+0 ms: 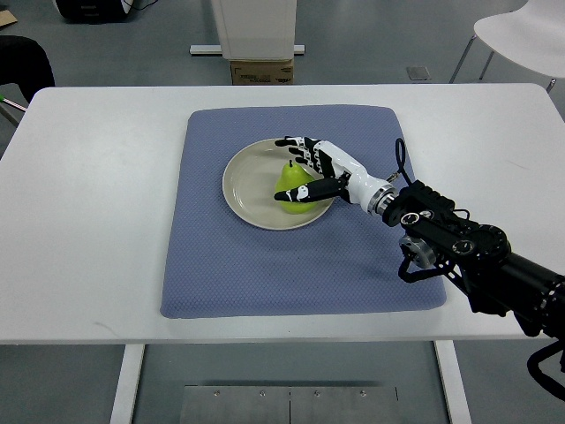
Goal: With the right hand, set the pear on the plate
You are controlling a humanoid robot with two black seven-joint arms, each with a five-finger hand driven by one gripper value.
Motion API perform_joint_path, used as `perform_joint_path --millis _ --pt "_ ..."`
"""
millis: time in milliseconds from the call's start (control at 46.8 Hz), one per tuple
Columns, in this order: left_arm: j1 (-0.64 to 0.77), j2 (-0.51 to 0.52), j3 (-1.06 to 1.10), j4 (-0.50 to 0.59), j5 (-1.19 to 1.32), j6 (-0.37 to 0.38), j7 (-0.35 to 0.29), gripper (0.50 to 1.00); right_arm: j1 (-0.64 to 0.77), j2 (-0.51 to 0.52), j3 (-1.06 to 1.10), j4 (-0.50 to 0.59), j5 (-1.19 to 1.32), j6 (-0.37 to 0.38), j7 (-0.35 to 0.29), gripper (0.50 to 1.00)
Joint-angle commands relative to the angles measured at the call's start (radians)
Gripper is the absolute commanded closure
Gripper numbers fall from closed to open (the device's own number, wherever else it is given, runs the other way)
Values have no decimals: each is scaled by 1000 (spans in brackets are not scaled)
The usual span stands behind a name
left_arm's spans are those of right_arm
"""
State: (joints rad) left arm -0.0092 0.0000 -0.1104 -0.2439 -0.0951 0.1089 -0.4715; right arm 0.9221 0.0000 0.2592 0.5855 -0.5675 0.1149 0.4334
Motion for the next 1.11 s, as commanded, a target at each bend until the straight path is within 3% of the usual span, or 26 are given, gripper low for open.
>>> perform_joint_path --millis 0,726,897,1089 --pt "0 0 0 0 0 0 -1 500 4 0 2 1 0 17 1 502" --pt "0 0 0 0 0 0 1 500 0 -175 95 -4 26 66 -1 502" --pt "0 0 0 0 0 0 1 500 0 -173 127 -13 136 36 -44 502" --pt "0 0 0 0 0 0 -1 500 -14 -161 212 -22 198 -50 -59 502"
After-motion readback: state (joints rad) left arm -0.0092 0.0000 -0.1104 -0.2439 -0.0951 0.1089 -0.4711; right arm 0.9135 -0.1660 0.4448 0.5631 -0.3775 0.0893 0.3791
